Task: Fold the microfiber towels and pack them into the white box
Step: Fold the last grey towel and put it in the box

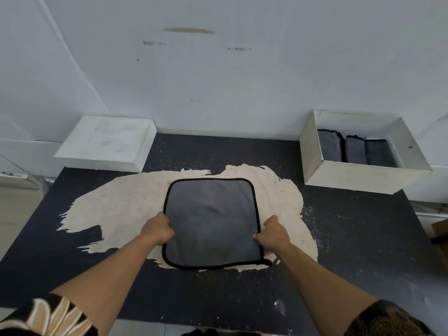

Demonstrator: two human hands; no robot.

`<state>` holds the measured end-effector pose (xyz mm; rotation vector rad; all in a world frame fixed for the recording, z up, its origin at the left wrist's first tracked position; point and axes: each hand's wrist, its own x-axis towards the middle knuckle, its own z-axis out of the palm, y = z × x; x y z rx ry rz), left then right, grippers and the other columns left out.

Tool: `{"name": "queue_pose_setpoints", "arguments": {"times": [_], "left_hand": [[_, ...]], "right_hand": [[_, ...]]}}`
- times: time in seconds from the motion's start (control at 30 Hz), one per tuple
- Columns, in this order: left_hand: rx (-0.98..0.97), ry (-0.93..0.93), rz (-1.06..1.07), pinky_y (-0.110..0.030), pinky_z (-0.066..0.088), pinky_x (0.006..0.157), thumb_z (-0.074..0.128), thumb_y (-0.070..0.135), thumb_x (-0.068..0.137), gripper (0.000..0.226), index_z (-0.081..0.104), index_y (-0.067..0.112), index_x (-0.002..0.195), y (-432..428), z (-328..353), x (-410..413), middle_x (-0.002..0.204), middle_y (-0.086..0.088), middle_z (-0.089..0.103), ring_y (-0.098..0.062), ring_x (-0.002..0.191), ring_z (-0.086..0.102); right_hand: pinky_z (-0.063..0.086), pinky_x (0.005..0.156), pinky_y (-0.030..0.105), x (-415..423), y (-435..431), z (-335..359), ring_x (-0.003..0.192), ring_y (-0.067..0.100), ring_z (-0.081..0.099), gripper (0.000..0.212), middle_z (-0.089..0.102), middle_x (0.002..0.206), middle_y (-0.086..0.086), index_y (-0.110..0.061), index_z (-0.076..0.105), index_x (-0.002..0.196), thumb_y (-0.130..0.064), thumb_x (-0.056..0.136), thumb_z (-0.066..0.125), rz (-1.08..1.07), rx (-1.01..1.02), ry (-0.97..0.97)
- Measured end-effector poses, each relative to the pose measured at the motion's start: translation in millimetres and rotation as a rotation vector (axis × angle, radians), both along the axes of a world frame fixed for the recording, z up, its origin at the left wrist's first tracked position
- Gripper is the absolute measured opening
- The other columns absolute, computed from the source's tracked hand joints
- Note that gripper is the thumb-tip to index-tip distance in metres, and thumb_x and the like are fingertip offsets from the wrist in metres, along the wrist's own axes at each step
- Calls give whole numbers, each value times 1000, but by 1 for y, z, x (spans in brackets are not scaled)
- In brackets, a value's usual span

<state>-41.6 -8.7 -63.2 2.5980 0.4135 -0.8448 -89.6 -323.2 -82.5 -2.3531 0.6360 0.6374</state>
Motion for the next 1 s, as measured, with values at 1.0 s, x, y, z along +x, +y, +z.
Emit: {"name": "queue_pose_setpoints", "arguments": {"times": [1.0], "left_hand": [[309,7,246,-45,36,102,66,29,82,70,30,13,140,-72,-1,-23,140,-13,31,-34,125,37]], "right_hand": [[51,73,29,-15,-11,-11,92,25,64,22,67,101,6,-13,60,102,-25,84,64,67,52,-20]]}}
